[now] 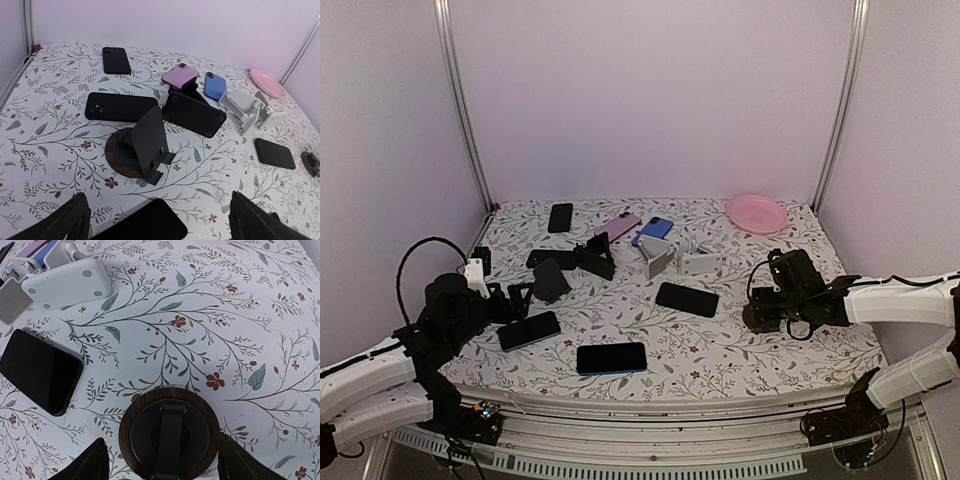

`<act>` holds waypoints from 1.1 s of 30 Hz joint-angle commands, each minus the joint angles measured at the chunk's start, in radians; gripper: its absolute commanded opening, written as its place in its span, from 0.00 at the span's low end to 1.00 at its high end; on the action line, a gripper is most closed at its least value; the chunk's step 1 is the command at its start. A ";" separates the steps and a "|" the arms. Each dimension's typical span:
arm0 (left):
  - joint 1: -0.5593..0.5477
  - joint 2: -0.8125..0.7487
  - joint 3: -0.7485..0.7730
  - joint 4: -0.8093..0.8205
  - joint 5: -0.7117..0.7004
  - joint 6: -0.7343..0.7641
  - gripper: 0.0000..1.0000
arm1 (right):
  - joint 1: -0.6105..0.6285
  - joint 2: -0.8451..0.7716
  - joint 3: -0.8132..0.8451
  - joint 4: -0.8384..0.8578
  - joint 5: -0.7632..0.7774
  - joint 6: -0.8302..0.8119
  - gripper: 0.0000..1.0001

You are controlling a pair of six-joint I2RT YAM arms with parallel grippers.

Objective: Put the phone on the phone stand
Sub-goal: Move the phone stand to the center of the board, then move the phone to the phone.

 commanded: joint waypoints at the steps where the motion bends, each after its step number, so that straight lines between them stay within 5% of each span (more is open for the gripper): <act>1: -0.012 -0.004 -0.007 0.023 0.001 0.013 0.97 | -0.005 -0.050 0.008 -0.026 -0.010 0.024 0.79; 8: -0.012 -0.004 -0.007 0.023 0.001 0.013 0.97 | -0.005 -0.128 0.020 -0.075 -0.012 0.037 0.94; 20: -0.012 -0.004 -0.005 0.023 0.005 0.013 0.97 | 0.051 -0.206 0.183 -0.180 0.022 -0.002 0.96; 33: -0.012 -0.013 -0.007 0.021 0.014 0.015 0.96 | 0.110 0.221 0.427 -0.014 -0.277 -0.112 0.96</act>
